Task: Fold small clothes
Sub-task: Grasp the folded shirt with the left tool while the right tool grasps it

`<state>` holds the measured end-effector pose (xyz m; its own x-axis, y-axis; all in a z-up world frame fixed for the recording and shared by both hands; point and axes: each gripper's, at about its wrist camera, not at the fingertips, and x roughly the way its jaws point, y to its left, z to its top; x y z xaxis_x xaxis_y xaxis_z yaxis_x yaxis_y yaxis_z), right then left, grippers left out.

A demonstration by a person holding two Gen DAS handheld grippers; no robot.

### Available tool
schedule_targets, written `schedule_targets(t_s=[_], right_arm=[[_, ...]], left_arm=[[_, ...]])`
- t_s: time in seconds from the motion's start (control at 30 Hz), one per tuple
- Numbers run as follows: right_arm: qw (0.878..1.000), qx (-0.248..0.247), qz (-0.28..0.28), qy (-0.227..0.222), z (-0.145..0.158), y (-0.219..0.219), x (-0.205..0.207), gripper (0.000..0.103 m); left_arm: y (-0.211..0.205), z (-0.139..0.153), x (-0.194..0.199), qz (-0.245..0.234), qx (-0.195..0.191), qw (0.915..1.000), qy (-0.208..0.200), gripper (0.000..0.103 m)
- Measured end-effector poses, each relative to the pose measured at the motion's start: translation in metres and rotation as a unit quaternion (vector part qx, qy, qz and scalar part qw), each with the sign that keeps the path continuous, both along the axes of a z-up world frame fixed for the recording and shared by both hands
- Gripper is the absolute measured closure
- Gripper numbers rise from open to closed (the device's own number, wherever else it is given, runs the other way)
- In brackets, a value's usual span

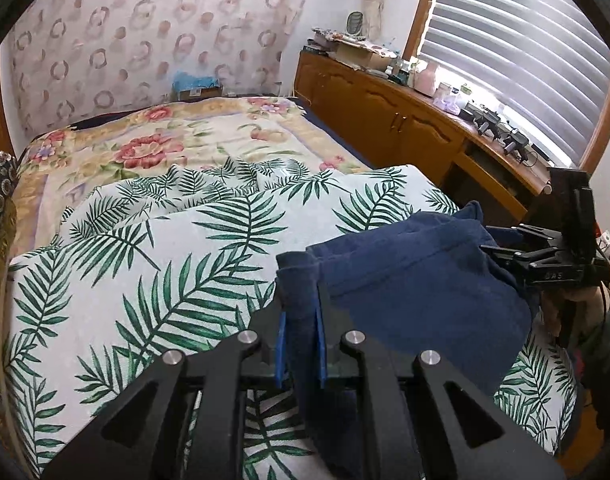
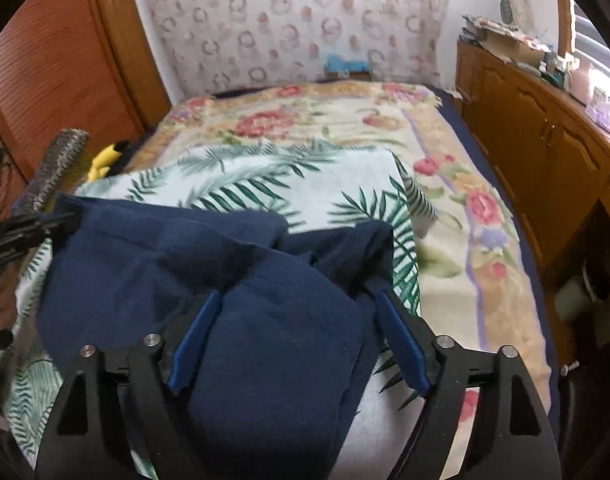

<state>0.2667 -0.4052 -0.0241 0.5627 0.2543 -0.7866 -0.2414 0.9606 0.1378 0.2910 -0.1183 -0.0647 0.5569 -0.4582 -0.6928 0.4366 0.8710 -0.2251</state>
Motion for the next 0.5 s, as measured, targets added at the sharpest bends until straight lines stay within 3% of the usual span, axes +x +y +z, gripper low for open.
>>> schedule_targets(t_s=[0.17, 0.27, 0.33, 0.37, 0.5], right_arm=[[1.0, 0.011, 0.001, 0.007, -0.009, -0.002, 0.001, 0.014], [0.999, 0.023, 0.021, 0.009, -0.008, 0.002, -0.001, 0.034], [0.998, 0.036, 0.039, 0.014, -0.007, 0.006, -0.003, 0.066], [0.998, 0.044, 0.048, 0.014, -0.005, 0.008, -0.005, 0.073], [0.998, 0.035, 0.061, 0.003, -0.002, 0.016, -0.014, 0.083]], left_arm=[[-0.001, -0.005, 0.002, -0.001, 0.0, 1.0, 0.004, 0.094], [-0.001, -0.001, -0.002, -0.004, -0.005, 1.0, -0.002, 0.094], [-0.002, 0.006, -0.006, -0.007, -0.006, 0.9999, -0.012, 0.094], [-0.002, 0.008, -0.008, -0.008, -0.007, 0.9998, -0.014, 0.094], [-0.002, 0.028, -0.022, -0.015, -0.021, 0.999, -0.035, 0.094]])
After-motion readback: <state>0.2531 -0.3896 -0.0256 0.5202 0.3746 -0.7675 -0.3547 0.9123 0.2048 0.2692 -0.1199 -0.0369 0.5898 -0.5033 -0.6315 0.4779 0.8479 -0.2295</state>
